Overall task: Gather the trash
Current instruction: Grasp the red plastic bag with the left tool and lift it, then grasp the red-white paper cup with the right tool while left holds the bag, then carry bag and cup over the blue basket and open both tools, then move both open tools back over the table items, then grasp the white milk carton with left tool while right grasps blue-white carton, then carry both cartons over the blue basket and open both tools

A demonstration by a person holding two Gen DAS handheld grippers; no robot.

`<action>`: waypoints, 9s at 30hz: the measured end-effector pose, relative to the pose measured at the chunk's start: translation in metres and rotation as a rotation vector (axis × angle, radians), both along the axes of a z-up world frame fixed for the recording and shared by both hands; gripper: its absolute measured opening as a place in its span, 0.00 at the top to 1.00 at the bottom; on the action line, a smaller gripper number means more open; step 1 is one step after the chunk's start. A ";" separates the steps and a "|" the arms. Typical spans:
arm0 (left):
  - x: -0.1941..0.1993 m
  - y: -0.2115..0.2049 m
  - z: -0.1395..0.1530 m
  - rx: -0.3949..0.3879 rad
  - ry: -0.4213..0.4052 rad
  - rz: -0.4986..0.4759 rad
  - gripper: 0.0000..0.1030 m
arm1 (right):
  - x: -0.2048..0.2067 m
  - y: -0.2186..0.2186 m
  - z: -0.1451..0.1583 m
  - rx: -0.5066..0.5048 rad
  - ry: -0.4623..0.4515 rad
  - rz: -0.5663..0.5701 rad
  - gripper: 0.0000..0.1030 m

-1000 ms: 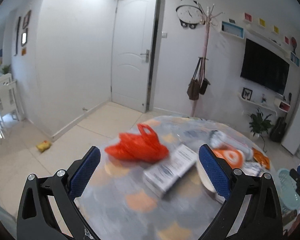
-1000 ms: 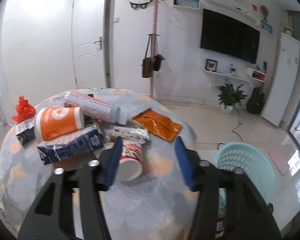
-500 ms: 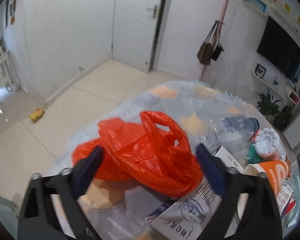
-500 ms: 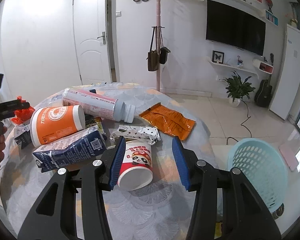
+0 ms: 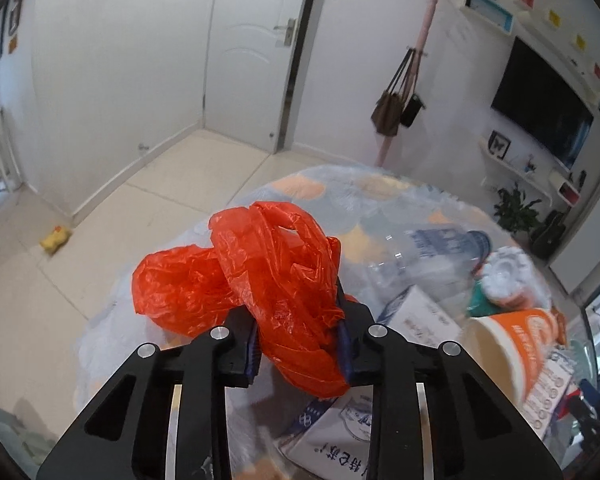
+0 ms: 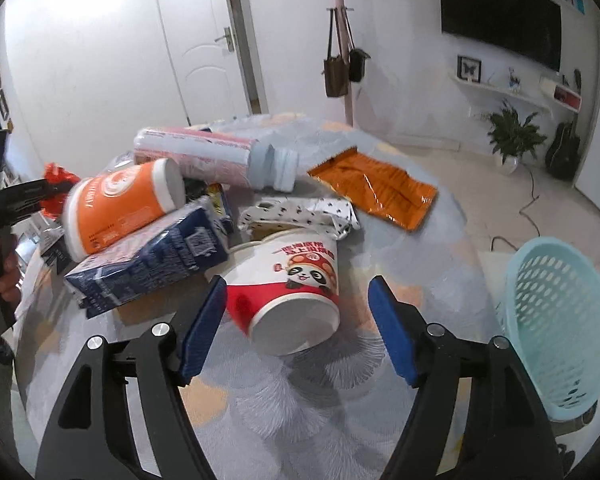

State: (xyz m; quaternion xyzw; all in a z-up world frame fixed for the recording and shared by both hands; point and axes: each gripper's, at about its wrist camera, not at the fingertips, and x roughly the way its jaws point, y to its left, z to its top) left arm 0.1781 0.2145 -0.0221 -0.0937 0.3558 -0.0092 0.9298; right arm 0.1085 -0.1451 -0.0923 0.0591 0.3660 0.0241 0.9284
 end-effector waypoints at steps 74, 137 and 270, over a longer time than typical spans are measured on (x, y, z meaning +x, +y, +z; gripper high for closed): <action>-0.053 -0.481 -0.073 -0.069 0.129 -0.960 0.43 | -0.075 -0.298 -0.050 0.141 0.132 -0.646 0.37; -0.023 -0.038 -0.052 -0.045 0.052 -0.195 0.25 | -0.040 0.097 0.000 -0.157 -0.011 0.087 0.43; -0.055 -0.418 -0.024 -0.146 -0.003 -0.831 0.30 | -0.071 -0.251 0.006 0.200 0.003 -0.512 0.39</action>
